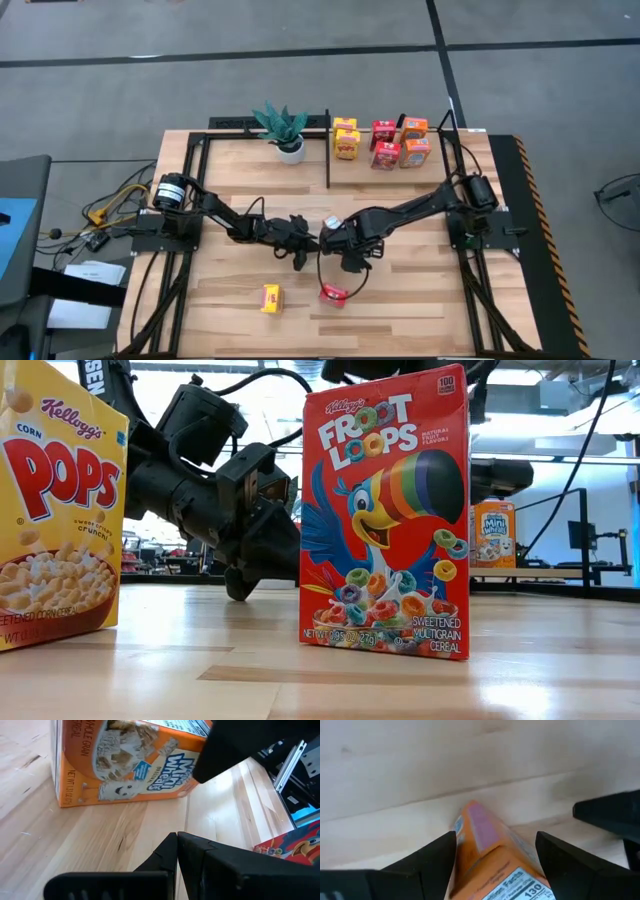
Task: Stack cereal on shelf
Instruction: Put the orange cereal box on the shelf aligned with orange cereal boxes
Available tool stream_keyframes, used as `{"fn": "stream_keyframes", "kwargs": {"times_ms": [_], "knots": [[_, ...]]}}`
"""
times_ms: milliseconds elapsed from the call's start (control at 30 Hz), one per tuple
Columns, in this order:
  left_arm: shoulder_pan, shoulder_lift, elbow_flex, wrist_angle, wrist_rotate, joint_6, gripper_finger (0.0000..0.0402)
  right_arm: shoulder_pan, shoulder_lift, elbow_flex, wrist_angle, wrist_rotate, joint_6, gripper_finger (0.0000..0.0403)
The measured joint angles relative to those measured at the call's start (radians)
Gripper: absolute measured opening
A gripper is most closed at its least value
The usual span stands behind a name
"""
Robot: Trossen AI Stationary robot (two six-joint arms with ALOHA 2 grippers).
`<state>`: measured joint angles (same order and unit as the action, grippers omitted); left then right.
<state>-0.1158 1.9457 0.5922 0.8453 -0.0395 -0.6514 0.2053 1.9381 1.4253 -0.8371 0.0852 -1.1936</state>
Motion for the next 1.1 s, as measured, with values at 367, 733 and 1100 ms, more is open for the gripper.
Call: {"fn": "stream_keyframes", "kwargs": {"times_ms": [367,733,1100], "knots": [[0.003,-0.098,-0.008,-0.058,-0.032,-0.049,0.0000,-0.015,-0.011,0.053,-0.006,-0.005,0.269,0.0268],[0.080,-0.106,-0.005,-0.056,-0.241,0.004,0.0000,-0.052,-0.084,0.126,-0.138,-0.060,0.513,0.0265],[0.138,-0.001,0.065,0.078,-0.085,0.036,0.0000,-0.119,-0.203,0.126,-0.151,-0.061,0.603,0.0265]]}}
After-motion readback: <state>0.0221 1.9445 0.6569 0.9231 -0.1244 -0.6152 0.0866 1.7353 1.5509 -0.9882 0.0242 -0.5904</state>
